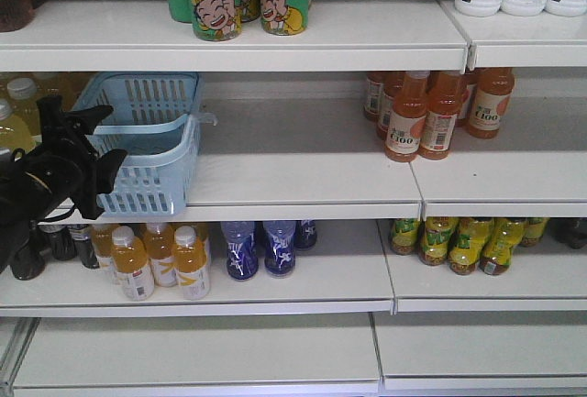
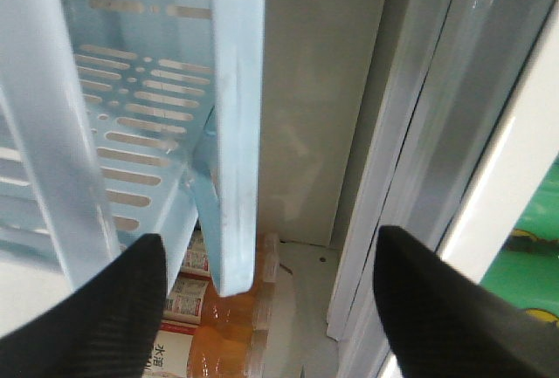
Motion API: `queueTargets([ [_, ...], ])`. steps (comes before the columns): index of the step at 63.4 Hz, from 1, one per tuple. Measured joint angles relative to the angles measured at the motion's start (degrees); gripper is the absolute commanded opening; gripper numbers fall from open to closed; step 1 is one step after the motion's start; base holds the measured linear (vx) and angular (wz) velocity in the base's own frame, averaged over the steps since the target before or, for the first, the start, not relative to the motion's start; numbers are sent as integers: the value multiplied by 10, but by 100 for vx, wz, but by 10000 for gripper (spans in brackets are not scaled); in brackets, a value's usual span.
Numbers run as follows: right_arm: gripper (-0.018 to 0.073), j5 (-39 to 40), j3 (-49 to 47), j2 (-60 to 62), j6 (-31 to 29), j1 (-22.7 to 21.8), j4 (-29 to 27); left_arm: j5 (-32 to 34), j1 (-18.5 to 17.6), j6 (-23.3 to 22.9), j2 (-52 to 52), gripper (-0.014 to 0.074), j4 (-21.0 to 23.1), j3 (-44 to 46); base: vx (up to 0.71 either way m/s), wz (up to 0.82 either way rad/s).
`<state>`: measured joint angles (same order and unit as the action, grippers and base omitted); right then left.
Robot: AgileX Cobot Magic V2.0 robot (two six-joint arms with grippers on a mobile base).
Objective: Place coke in basket with both arms
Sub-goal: 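Close the left gripper on the handle and lift the basket off the shelf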
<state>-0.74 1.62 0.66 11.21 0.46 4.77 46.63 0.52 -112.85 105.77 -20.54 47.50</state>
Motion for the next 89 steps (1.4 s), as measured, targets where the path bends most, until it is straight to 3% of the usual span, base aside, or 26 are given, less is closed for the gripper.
queueTargets([
  [40, -5, 0, 0, 0, 0, 0, 0, 39, 10, -27, 96, 466, -23, 113, 0, 0],
  [54, -5, 0, 0, 0, 0, 0, 0, 40, 10, -27, 103, 328, -39, 121, 0, 0],
  [75, -5, 0, 0, 0, 0, 0, 0, 38, 10, -27, 103, -8, -114, 121, 0, 0],
  [89, -5, 0, 0, 0, 0, 0, 0, 85, 10, -28, 103, -7, -178, 121, 0, 0],
])
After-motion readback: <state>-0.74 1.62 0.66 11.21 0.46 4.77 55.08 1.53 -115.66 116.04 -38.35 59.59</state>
